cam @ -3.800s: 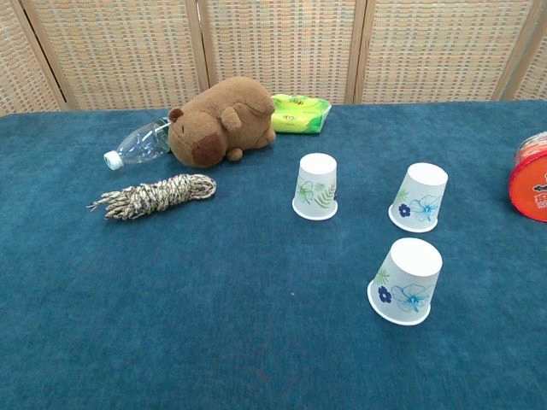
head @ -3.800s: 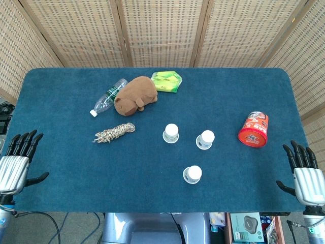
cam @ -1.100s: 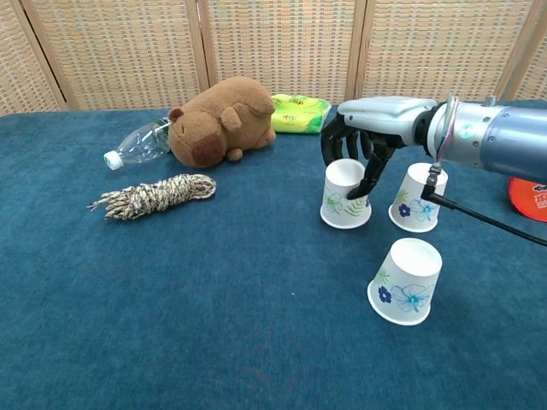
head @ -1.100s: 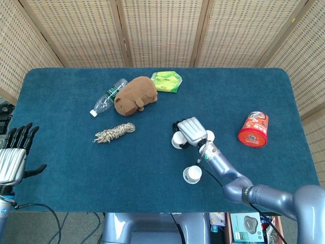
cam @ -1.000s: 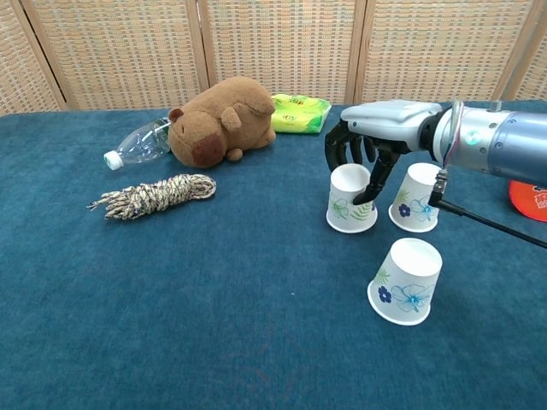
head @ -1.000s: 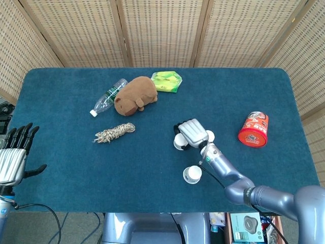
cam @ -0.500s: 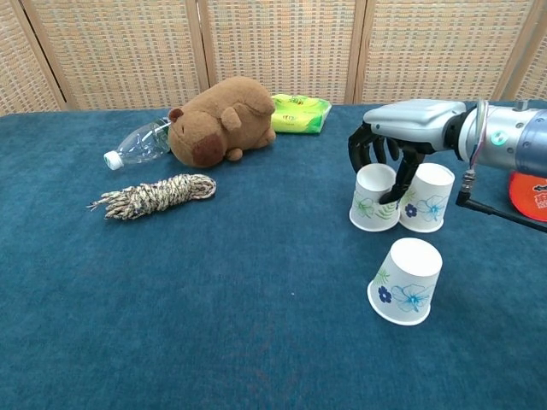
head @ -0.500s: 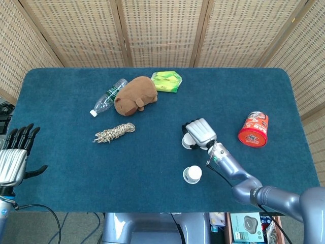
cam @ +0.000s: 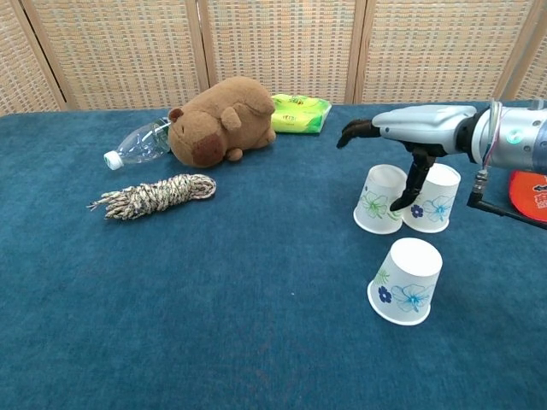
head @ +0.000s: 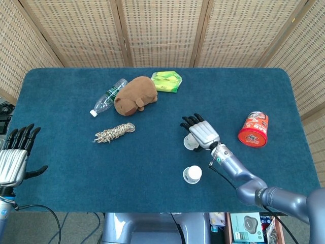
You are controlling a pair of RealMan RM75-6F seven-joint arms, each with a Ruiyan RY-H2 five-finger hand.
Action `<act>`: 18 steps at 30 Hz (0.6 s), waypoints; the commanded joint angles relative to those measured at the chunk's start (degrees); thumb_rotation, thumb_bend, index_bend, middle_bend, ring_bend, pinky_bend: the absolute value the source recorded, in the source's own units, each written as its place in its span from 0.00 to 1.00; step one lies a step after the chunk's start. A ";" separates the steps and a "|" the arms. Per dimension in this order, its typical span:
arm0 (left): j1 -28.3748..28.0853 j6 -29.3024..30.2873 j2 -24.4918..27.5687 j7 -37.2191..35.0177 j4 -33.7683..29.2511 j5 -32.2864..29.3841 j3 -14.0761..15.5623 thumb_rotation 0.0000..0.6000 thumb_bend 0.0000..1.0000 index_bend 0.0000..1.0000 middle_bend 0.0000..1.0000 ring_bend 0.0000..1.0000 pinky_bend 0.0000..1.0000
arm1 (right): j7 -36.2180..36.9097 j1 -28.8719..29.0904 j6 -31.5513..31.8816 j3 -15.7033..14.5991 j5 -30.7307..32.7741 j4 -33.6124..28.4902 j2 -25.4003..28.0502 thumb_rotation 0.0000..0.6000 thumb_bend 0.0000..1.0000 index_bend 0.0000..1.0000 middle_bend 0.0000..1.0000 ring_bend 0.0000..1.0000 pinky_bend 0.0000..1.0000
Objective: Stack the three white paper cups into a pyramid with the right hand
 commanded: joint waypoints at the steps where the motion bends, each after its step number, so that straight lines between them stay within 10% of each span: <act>1: -0.03 -0.02 -0.01 0.03 0.00 0.05 0.01 1.00 0.13 0.00 0.00 0.00 0.00 | 1.67 -0.75 1.73 0.42 -1.88 -2.22 1.64 1.00 0.16 0.06 0.00 0.00 0.00; 18: -0.03 -0.18 -0.04 0.34 -0.49 1.28 0.79 1.00 0.14 0.00 0.00 0.00 0.00 | 13.94 -7.19 8.36 -8.45 -22.68 -23.49 15.34 1.00 0.06 0.10 0.17 0.05 0.01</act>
